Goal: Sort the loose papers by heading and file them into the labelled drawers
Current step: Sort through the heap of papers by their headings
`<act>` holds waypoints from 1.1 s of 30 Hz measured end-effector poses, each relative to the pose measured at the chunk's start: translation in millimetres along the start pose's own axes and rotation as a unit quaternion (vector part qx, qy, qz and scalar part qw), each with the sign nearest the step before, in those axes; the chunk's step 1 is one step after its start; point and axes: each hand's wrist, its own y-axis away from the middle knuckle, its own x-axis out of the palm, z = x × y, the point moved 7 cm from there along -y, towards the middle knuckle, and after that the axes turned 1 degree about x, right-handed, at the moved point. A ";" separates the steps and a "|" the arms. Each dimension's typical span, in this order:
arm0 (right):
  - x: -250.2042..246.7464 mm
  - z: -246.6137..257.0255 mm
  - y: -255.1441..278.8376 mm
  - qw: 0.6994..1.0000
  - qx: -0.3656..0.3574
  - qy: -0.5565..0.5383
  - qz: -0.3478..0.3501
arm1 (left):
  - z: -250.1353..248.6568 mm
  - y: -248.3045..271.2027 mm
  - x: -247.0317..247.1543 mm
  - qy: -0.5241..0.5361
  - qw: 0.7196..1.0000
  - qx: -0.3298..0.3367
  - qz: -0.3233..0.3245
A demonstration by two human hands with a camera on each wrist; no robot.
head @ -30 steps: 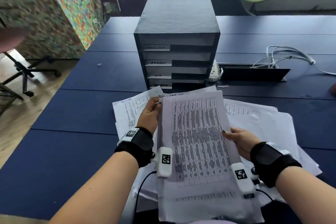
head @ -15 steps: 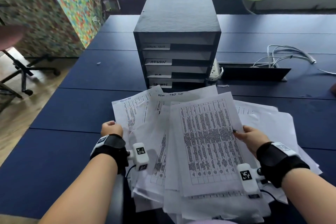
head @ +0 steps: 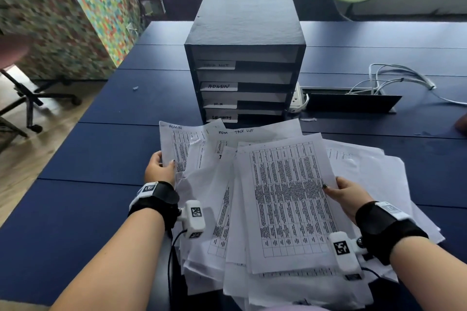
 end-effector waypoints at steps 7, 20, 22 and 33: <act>1.6 7.5 7.1 0.999 -0.029 -0.025 -0.007 | -33.6 0.7 -33.4 -0.025 0.995 0.062 -0.076; -3.5 -8.9 -5.3 0.997 -0.034 -0.069 0.013 | -141.0 16.3 -119.9 0.091 0.942 0.265 -0.187; 0.6 0.6 4.0 0.996 -0.037 -0.086 0.015 | -162.3 25.9 -131.9 0.138 0.917 0.313 -0.206; -22.3 14.2 12.8 0.962 -0.067 -0.261 0.038 | -180.4 28.3 -132.6 0.178 0.905 0.329 -0.204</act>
